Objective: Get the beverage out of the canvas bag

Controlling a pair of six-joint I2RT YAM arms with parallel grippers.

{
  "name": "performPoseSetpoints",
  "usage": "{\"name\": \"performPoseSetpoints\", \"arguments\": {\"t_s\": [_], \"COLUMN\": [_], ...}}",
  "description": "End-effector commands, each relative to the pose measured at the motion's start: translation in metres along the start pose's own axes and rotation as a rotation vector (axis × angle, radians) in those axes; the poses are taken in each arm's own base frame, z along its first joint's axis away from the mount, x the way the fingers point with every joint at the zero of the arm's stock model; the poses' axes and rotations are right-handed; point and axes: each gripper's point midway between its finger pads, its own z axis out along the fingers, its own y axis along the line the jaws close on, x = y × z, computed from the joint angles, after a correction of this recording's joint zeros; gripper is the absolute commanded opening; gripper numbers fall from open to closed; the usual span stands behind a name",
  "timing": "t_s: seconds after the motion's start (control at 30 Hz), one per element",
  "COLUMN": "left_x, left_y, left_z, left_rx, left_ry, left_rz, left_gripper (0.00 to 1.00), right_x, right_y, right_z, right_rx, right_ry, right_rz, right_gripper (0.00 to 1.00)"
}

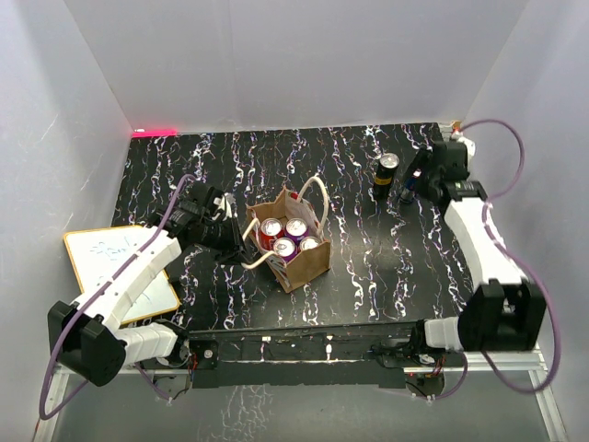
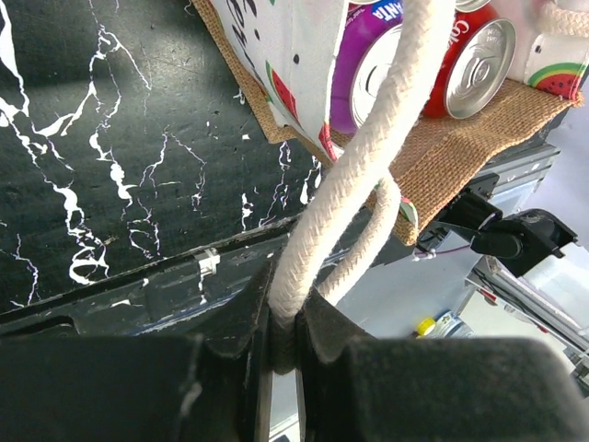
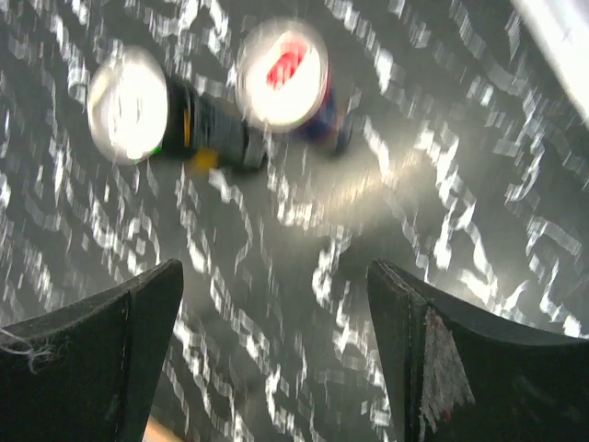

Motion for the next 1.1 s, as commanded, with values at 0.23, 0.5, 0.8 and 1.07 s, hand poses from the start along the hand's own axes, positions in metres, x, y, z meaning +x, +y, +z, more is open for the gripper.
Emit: {"name": "performPoseSetpoints", "arguments": {"t_s": [0.23, 0.5, 0.8, 1.07], "left_x": [0.015, 0.022, 0.022, 0.027], "left_y": [-0.003, -0.003, -0.001, 0.008], "left_z": [0.007, 0.01, 0.008, 0.003], "left_rx": [0.08, 0.111, 0.101, 0.066], "left_ry": [0.047, 0.057, 0.041, 0.022], "left_rz": [-0.044, -0.078, -0.088, -0.083], "left_gripper": [0.0, 0.0, 0.0, 0.0], "right_x": [0.149, 0.159, 0.176, 0.185], "right_y": [0.042, 0.102, 0.221, 0.287], "right_z": [-0.124, -0.196, -0.267, -0.229], "right_rx": [-0.507, -0.764, -0.993, -1.037], "right_ry": [0.387, 0.512, 0.515, 0.246], "right_rz": [0.127, 0.037, -0.349, -0.85], "right_gripper": [0.87, 0.94, 0.89, 0.87]}}
